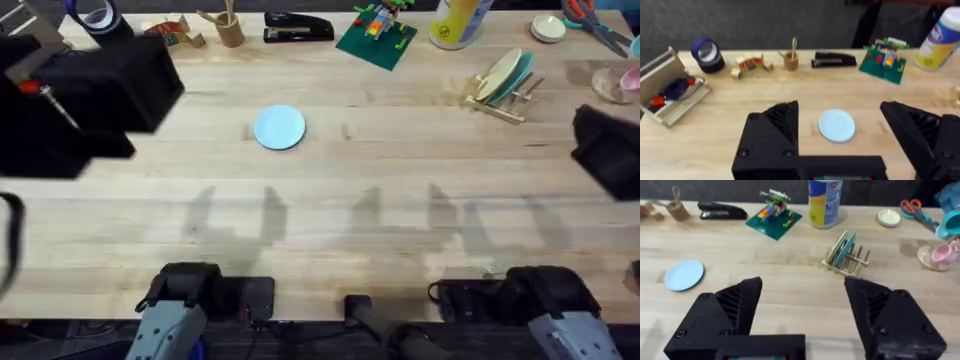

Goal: Pick up the plates from the table one by one and place each into a slot on the dish rack.

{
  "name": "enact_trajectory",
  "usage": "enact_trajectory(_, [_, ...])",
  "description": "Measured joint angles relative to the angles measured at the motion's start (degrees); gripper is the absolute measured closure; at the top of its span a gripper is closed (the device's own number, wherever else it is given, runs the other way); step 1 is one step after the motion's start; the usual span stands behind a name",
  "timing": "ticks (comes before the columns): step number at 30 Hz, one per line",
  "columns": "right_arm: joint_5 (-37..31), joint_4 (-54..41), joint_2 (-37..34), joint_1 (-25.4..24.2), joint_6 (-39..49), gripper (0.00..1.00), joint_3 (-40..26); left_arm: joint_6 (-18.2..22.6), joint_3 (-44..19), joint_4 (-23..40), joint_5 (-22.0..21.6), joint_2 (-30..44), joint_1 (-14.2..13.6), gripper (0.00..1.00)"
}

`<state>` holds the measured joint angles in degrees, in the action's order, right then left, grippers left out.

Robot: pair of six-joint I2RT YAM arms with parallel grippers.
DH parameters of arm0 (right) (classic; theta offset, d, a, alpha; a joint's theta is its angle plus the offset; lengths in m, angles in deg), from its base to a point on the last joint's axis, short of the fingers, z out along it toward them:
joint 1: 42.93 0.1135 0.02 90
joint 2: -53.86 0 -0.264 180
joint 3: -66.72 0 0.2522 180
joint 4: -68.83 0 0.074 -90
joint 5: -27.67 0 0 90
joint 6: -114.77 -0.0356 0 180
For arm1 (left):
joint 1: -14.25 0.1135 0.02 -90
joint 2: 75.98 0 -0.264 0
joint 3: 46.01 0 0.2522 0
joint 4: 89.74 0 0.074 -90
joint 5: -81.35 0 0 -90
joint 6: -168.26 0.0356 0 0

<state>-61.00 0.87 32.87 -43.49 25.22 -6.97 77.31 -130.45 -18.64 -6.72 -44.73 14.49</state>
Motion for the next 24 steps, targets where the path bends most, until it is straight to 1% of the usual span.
enact_trajectory(5, [0.0, -7.3, -10.3, 0.0, 0.0, 0.009, -9.3, -0.1, -12.9, 11.1, 0.5, 11.0, 0.0, 0.008])
enact_trajectory(6, [0.0, -11.0, -16.5, 0.0, 0.0, 0.009, -14.7, -0.2, -20.5, 17.3, 1.6, 17.8, 0.0, 0.008])
enact_trajectory(13, [0.0, -19.2, -29.2, 0.0, 0.0, 0.009, -25.7, -0.2, -34.3, 27.7, 3.6, 30.8, 0.0, 0.007])
enact_trajectory(18, [0.0, -25.5, -37.5, 0.0, 0.3, 0.01, -31.6, -0.2, -39.7, 32.6, 4.4, 37.8, 0.0, 0.008])
enact_trajectory(21, [0.0, -26.4, -41.7, 0.0, 0.5, 0.009, -33.6, -0.2, -40.6, 32.7, 4.5, 40.6, 0.0, 0.007])
enact_trajectory(24, [0.0, -26.3, -44.7, 0.0, 0.7, 0.009, -34.3, -0.2, -40.7, 32.7, 4.5, 42.5, 0.0, 0.008])
